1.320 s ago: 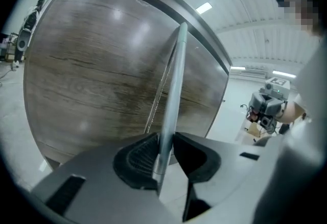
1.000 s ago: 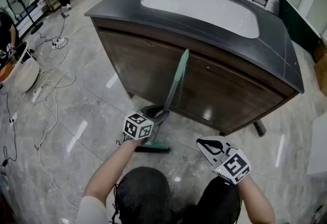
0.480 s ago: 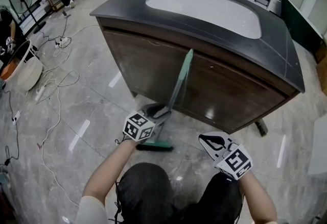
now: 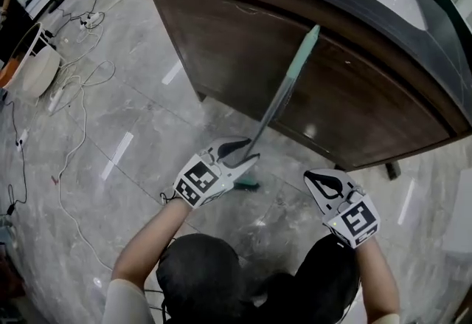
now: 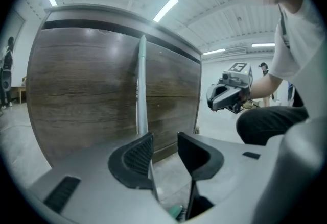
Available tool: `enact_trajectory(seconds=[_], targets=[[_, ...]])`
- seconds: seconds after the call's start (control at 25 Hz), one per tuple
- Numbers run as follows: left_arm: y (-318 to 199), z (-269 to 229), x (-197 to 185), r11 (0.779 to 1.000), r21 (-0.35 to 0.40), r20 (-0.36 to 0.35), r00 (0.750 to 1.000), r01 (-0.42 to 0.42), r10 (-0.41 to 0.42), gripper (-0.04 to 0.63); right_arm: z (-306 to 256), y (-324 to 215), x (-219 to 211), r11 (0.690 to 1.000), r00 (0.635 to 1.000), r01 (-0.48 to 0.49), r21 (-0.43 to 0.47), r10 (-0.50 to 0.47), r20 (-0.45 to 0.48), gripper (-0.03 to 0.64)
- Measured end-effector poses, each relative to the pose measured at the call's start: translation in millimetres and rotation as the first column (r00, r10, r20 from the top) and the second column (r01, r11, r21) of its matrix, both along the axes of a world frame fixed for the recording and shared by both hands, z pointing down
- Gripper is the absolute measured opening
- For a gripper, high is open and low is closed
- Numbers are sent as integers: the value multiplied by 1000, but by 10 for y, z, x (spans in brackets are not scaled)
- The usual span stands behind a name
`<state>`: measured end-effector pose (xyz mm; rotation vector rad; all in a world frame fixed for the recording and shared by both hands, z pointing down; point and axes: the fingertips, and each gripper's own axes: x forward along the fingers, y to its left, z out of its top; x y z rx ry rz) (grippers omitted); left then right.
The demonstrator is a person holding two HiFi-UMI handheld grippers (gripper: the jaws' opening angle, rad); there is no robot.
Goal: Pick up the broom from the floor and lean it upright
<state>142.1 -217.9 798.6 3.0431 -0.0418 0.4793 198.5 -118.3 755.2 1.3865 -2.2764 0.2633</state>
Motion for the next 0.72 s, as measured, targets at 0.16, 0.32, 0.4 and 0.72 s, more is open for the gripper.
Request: enact_trajectory(seconds=[0.16,0.32,0.4,0.72], targets=[[97,142,-98,999,8,2,999,-37,37,139,140,-93,-21,1000,1000,0,11,0,0,0],[41,335,-225,1000,-26,-4,1000,-9,9,112,335,-277,-90,1000,1000,-22,-18,23,17,0],[13,351,-288,1000,-15,-18,999,27,-27,63,359,-374,-126,999,999,-32,-42,33,27,0],[34,207,-632,992,-26,33,992,126,-126,26,267,-594,-315,991,995,-27,-130,39,97,0]])
